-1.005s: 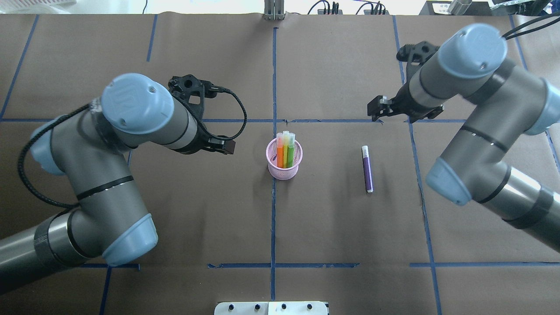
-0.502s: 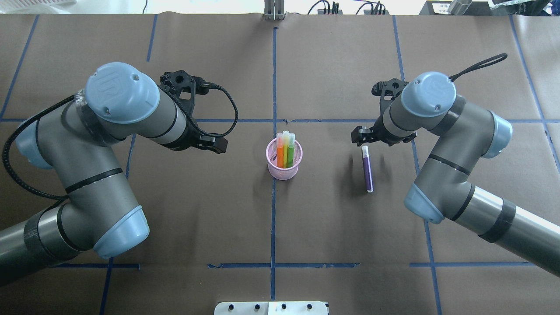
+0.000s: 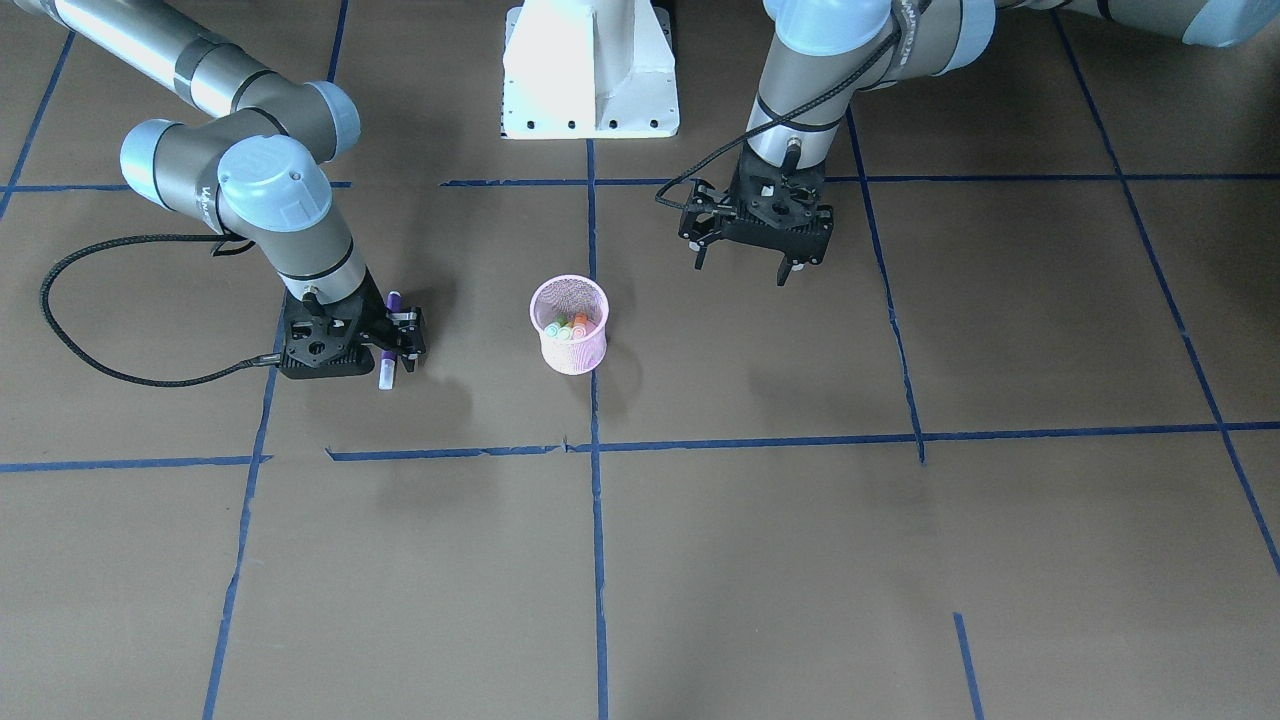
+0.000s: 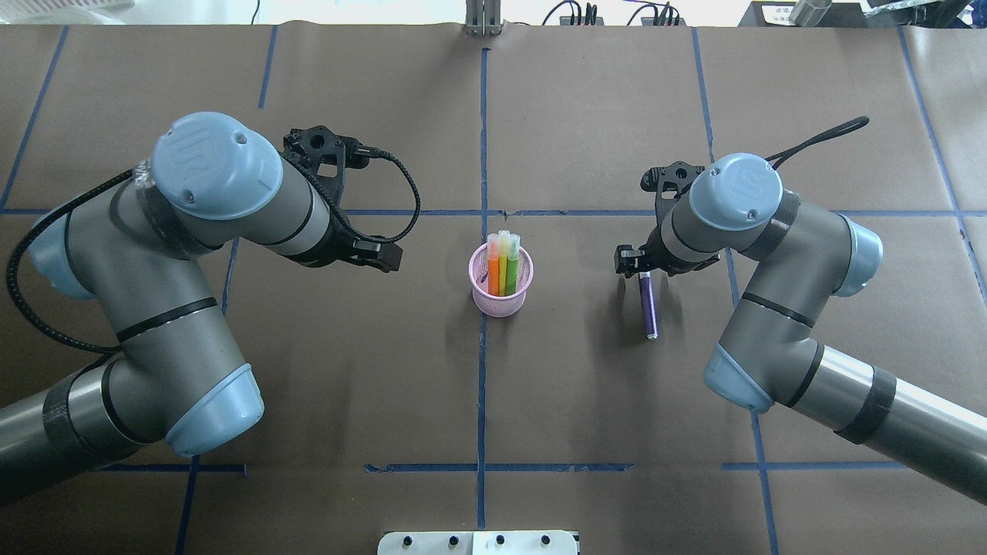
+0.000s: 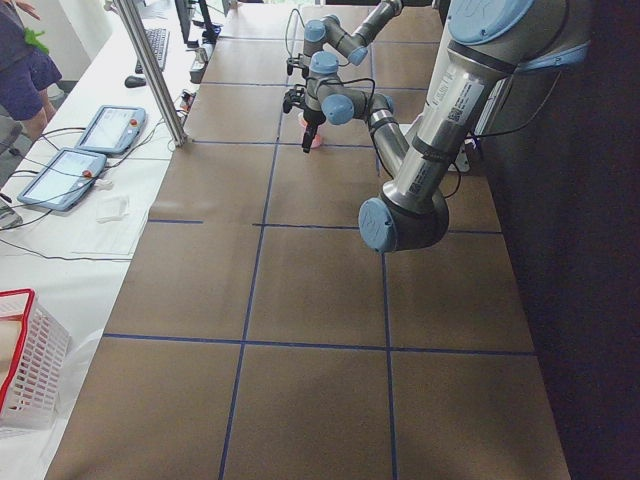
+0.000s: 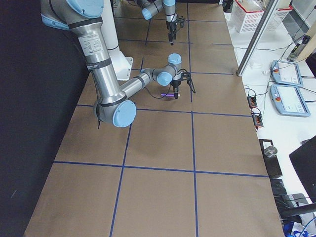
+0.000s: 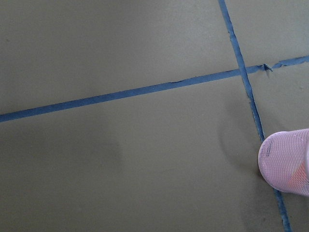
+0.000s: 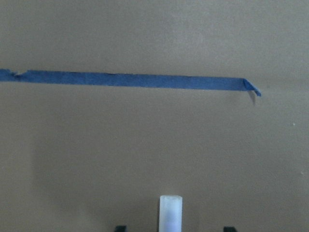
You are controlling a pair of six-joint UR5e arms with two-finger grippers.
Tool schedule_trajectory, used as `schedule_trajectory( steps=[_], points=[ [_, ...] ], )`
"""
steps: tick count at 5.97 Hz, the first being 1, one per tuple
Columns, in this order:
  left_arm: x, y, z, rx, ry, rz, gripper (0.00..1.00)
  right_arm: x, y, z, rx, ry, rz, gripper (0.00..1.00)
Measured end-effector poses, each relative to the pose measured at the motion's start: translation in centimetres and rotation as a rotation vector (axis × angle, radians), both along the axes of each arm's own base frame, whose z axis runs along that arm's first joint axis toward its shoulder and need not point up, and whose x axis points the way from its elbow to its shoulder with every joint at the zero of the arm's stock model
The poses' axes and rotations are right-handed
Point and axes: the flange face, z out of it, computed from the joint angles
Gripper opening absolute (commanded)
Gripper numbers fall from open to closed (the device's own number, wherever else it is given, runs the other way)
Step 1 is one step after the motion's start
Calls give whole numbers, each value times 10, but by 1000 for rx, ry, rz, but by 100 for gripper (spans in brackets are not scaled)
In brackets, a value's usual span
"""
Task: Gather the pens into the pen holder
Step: 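Lower the right gripper and grasp the purple marker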
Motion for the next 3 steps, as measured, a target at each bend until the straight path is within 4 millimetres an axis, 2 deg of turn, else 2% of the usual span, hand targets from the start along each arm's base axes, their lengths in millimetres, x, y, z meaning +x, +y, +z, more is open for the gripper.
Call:
schedule_trajectory(
  steps=[2, 3],
  points=[
    [0, 0, 0, 0, 0, -1, 100, -4, 5, 2, -1, 2, -9, 17],
    [0, 0, 0, 0, 0, -1, 100, -5, 6, 2, -2, 2, -11, 0]
  ],
)
